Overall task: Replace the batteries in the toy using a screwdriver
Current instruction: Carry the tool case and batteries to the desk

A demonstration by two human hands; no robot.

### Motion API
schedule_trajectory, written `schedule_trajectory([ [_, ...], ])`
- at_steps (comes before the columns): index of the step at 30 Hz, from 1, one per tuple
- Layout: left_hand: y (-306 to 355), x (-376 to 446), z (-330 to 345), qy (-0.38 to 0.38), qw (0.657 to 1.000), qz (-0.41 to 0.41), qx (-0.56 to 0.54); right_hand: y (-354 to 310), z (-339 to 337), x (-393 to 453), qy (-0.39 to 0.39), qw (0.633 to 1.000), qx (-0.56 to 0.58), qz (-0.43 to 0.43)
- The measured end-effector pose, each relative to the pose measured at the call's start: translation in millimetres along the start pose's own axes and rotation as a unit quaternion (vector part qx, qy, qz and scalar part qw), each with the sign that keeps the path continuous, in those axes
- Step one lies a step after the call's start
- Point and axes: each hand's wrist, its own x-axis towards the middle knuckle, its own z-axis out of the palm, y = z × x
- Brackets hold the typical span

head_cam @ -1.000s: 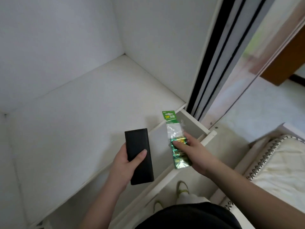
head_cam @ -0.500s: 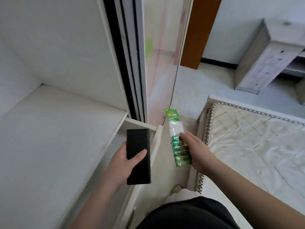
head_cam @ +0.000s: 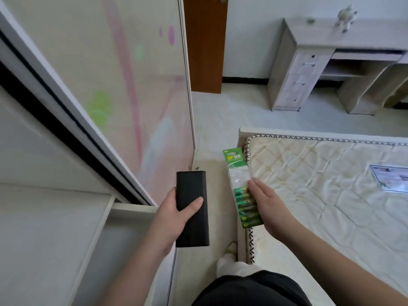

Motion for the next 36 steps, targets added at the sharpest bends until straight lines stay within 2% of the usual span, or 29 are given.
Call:
schedule_trajectory([
  [7, 31.8, 94.2, 43.3, -0.004, 0.996, -0.066, -0.051, -16.1, -46.1, 87.4, 0.024, 0.999, -0.02, -0.018],
  [12, 56.8, 153.1, 72.7, 0.016, 0.992, -0.104, -0.063, -34.1, -69.9, 137.2, 0.057, 0.998, 0.0, 0.004],
  [17, 71.7, 193.4, 100.3, 0.006, 0.995, -0.085, -0.054, -51.5, -92.6, 167.3, 0.033, 0.999, 0.005, -0.001],
  [27, 92.7, 276.9, 111.5, -0.005, 0.996, -0.076, -0.047, -77.6, -104.2, 230.4, 0.056, 0.998, 0.021, -0.013],
  [32, 119.4, 348.7, 115.4, -0.016, 0.994, -0.068, -0.08, -100.2, -101.2, 283.7, 0.068, 0.997, 0.016, -0.017],
  [36, 144.8, 429.1, 129.0, -0.063, 0.99, -0.094, -0.083, -120.6, -101.0, 343.3, 0.102, 0.995, 0.019, -0.007],
])
